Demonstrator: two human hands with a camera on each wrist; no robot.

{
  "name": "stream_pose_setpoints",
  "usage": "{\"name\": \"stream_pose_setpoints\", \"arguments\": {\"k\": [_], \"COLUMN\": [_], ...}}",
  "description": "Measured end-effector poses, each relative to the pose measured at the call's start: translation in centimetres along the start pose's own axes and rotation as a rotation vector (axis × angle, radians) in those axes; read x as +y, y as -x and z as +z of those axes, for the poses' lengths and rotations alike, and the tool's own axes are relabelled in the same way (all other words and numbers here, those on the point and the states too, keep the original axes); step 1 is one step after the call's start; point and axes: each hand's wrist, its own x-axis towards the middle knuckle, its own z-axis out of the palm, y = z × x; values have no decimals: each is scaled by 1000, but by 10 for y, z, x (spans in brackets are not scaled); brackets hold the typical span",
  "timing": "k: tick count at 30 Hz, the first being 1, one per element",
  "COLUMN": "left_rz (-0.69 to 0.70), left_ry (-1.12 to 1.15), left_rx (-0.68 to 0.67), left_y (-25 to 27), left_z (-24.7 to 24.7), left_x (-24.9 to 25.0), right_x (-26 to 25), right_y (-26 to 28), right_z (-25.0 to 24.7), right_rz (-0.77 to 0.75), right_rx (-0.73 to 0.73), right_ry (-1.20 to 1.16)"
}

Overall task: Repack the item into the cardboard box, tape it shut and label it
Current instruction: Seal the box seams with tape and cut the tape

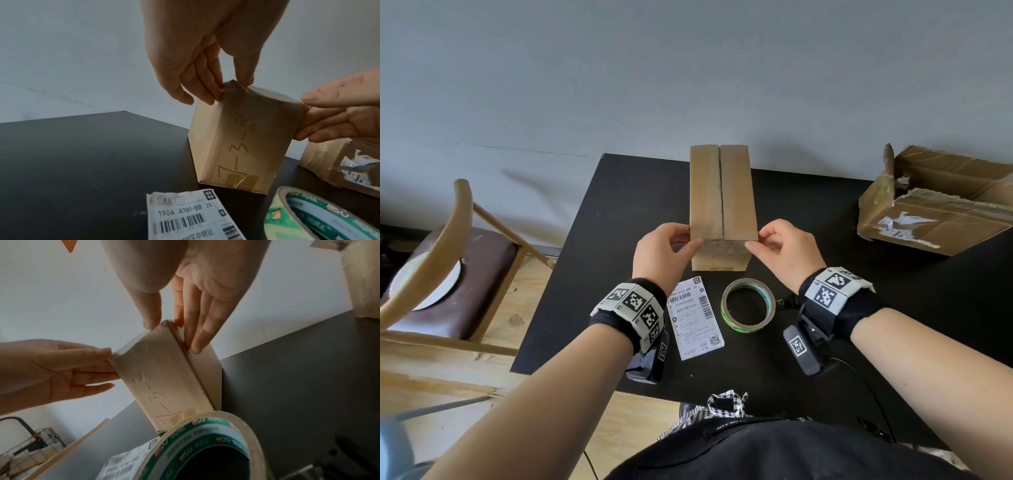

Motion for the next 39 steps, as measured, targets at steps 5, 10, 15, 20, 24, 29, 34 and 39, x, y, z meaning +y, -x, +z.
{"name": "stream_pose_setpoints", "arguments": {"k": [5, 10, 15, 20, 24, 29, 34, 39], "left_rz": [23, 139, 327, 429, 536, 643, 759, 717], "left_ry": [-105, -324, -449, -471, -573, -653, -670, -650], "left_rx": [-8, -25, -32, -112, -156, -181, -143, -182], "left_y": [-1, -4, -7, -17, -23, -28, -31, -28], "left_z": [0, -1, 9, 11, 7, 4, 1, 1], "left_x": [3, 2, -1, 4, 0, -6, -14, -20], "right_x": [0, -2, -20, -22, -8, 3, 7, 2], "right_y": [-3, -5, -9, -22, -25, -30, -34, -29], "right_z": [-1, 0, 7, 24, 26, 17, 8, 9], "right_rz": [-31, -30, -200, -378, -450, -550, -568, -519], "right_rx": [-23, -64, -25, -100, -92, -158, -276, -301], "right_ry": [78, 193, 439, 560, 532, 575, 594, 616]}}
